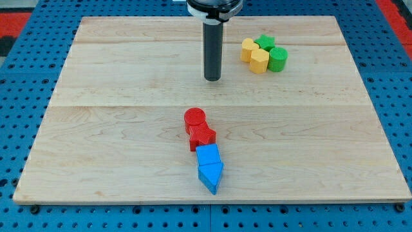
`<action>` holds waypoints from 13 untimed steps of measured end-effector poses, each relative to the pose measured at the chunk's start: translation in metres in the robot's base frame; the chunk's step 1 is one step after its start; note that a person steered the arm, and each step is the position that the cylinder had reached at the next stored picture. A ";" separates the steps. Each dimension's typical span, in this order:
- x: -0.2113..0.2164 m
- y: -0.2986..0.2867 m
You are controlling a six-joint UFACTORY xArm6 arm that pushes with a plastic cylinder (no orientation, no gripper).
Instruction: Nudge the red star along with blue cube a bit left
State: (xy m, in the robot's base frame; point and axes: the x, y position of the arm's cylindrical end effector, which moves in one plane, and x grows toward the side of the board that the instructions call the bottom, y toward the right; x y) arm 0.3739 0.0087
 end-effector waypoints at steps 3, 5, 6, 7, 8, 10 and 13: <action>-0.001 0.000; 0.000 0.000; 0.000 0.000; 0.032 -0.009; 0.057 0.011; 0.167 0.049; 0.156 0.019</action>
State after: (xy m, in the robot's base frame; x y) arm 0.5301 0.0279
